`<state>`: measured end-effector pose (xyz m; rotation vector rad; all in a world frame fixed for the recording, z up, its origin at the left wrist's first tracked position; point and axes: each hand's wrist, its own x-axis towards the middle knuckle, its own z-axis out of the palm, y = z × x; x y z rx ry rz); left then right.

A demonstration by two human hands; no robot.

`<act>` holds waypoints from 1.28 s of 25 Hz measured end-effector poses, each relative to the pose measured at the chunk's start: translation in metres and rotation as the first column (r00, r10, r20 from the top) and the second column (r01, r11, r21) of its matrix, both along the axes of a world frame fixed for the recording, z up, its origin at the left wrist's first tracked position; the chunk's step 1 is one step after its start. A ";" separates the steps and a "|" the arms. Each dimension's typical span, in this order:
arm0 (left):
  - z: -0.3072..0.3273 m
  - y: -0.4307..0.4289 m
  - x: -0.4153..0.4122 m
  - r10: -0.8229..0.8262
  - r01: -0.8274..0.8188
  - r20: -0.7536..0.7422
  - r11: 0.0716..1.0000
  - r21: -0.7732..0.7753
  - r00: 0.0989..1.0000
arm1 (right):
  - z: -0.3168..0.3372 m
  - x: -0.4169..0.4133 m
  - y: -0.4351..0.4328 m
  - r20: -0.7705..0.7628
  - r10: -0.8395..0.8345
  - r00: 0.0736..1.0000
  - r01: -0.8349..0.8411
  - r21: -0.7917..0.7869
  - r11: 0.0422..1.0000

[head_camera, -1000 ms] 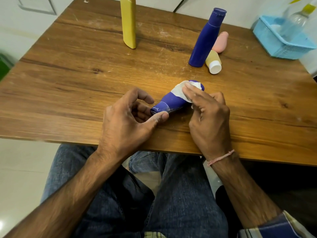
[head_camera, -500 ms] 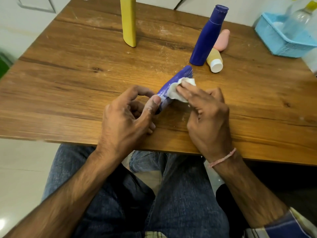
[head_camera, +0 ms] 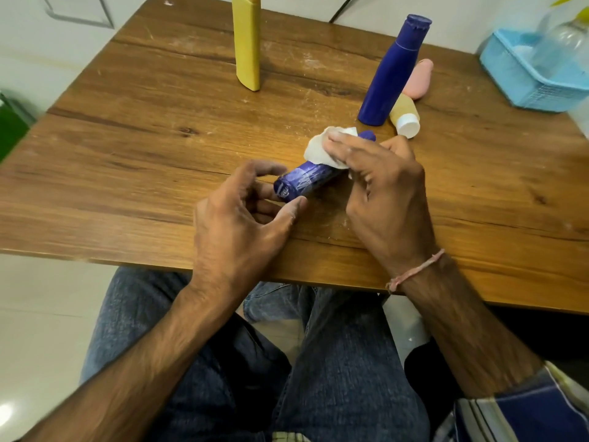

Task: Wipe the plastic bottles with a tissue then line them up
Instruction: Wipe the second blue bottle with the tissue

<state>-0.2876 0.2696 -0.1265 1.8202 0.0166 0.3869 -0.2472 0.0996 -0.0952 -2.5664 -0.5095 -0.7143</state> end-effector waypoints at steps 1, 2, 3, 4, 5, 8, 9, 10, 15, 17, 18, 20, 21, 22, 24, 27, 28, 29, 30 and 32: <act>0.000 -0.001 -0.001 0.024 -0.024 -0.002 1.000 -0.015 1.000 | -0.001 -0.002 0.000 -0.005 0.008 1.000 -0.008 -0.005 1.000; 0.001 -0.002 -0.001 0.040 -0.040 -0.003 0.999 -0.025 0.999 | -0.003 -0.005 0.000 0.000 0.014 1.000 -0.014 -0.008 1.000; 0.000 -0.002 0.000 0.050 -0.050 0.000 0.999 -0.017 0.999 | -0.004 -0.008 0.001 0.014 0.018 1.000 -0.018 -0.007 1.000; -0.001 -0.002 0.000 0.055 -0.055 0.010 0.998 0.005 0.998 | -0.006 -0.012 0.004 0.030 0.024 0.999 -0.023 -0.002 1.000; -0.001 -0.002 0.000 0.057 -0.058 0.024 0.998 0.026 0.998 | -0.008 -0.018 0.009 0.040 0.034 0.999 -0.034 0.004 0.999; 0.000 -0.001 -0.003 0.077 -0.083 0.056 0.992 0.096 0.995 | -0.014 -0.040 0.031 0.006 0.117 0.993 -0.117 0.041 0.992; 0.001 0.000 -0.004 0.093 -0.102 0.068 0.985 0.137 0.993 | -0.014 -0.044 0.033 -0.017 0.159 0.987 -0.158 0.047 0.986; 0.002 0.000 -0.004 0.101 -0.112 0.075 0.981 0.158 0.992 | -0.011 -0.044 0.031 -0.034 0.186 0.982 -0.185 0.034 0.982; 0.002 -0.005 -0.002 0.056 -0.058 0.039 0.998 0.041 0.998 | 0.001 -0.012 0.002 -0.016 -0.040 0.999 0.040 -0.051 0.998; 0.001 -0.003 -0.002 0.063 -0.066 0.039 0.995 0.070 0.997 | -0.003 -0.022 0.015 -0.017 -0.015 1.000 0.015 -0.011 1.000; 0.001 -0.001 -0.002 0.071 -0.075 0.045 0.991 0.113 0.996 | -0.007 -0.032 0.023 -0.026 0.068 0.997 -0.068 0.001 0.998; 0.002 0.002 -0.003 0.073 -0.084 0.061 0.977 0.194 0.995 | -0.010 -0.046 0.028 -0.058 0.218 0.974 -0.220 -0.031 0.975; 0.003 0.001 -0.002 0.063 -0.073 0.058 0.978 0.197 0.996 | -0.007 -0.042 0.023 -0.066 0.230 0.971 -0.234 -0.062 0.970; 0.002 0.000 -0.002 0.050 -0.057 0.046 0.982 0.182 0.998 | -0.004 -0.032 0.014 -0.072 0.195 0.978 -0.201 -0.082 0.976; 0.001 -0.002 -0.001 0.040 -0.044 0.032 0.989 0.138 0.999 | 0.004 -0.012 0.001 -0.089 0.025 0.996 -0.034 -0.099 0.995; 0.001 -0.001 -0.002 0.044 -0.051 0.045 0.988 0.147 0.998 | 0.004 -0.018 0.011 -0.117 0.013 0.993 -0.019 -0.051 0.998; 0.001 0.000 -0.003 0.054 -0.064 0.061 0.982 0.179 0.997 | 0.001 -0.029 0.017 -0.128 0.106 0.986 -0.112 -0.042 0.993; 0.001 0.001 -0.003 0.062 -0.077 0.076 0.975 0.210 0.995 | -0.002 -0.036 0.020 -0.138 0.189 0.972 -0.197 -0.050 0.979; 0.002 0.001 -0.004 0.062 -0.079 0.083 0.971 0.225 0.995 | -0.001 -0.037 0.017 -0.141 0.231 0.963 -0.242 -0.067 0.968; 0.003 0.000 -0.004 0.039 -0.053 0.072 0.977 0.205 0.997 | 0.004 -0.020 0.003 -0.134 0.154 0.979 -0.167 -0.084 0.982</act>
